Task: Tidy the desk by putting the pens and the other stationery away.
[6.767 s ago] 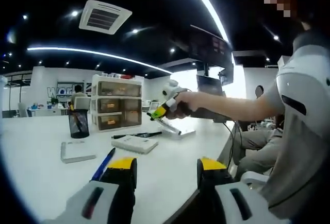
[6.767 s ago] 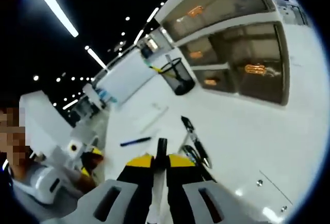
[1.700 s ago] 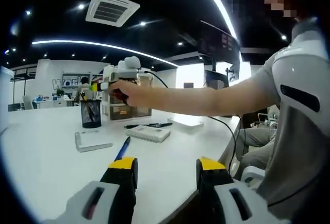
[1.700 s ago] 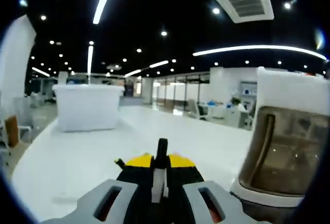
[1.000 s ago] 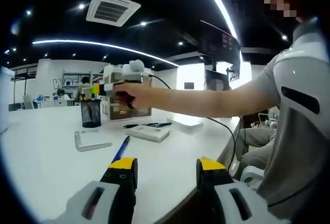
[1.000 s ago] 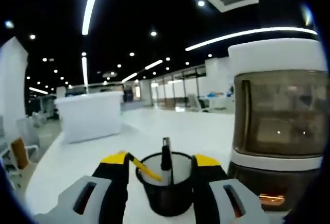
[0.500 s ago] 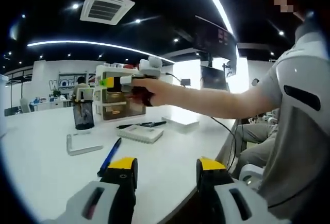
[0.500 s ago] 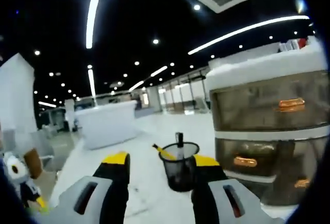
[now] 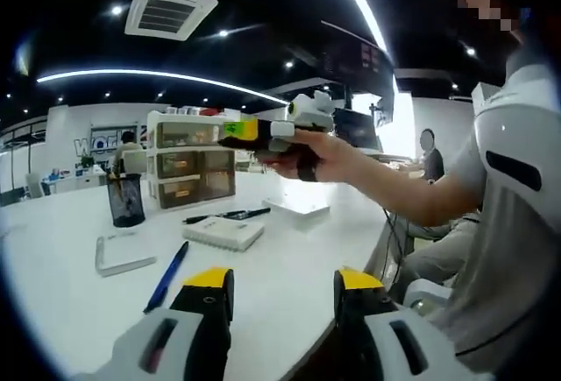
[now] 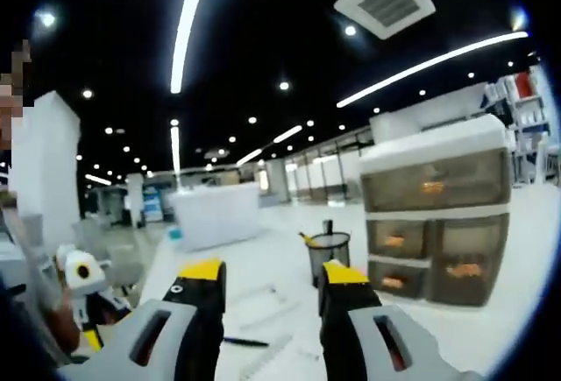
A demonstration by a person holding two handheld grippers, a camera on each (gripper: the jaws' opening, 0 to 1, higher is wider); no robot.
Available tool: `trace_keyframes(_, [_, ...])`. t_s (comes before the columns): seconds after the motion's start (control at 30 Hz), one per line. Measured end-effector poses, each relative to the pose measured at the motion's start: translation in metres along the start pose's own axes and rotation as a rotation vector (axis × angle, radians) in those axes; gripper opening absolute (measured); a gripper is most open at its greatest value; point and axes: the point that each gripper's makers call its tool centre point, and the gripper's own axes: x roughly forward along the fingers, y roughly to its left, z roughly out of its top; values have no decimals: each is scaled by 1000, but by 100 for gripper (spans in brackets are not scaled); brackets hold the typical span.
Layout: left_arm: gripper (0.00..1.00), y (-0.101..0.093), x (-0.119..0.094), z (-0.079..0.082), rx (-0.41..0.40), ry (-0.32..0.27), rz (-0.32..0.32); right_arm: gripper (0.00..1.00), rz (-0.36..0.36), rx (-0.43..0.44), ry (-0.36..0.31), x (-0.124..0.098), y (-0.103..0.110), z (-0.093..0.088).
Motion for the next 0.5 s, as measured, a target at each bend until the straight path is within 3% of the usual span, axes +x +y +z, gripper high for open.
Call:
trace_keyframes(0.17, [46,1,2,3,3,2,0,39,-32,19,-43,-48,4,5])
trace_keyframes(0.3, [46,13,-3,2,-1,14,33,34,-88,-70,-52,-80,10,5])
trace_keyframes(0.33, [46,19,-6,1,-6,16,54,32,-60,-122,-7,-86,16,-5])
trace_keyframes(0.4, [46,29,-8,-3,-16,30,85,35,-26,-110,104,-93,23,-33])
trace_keyframes(0.5, [46,37,-11,-5,-28,46,112,36,-13,-111,124,-99,30,-47])
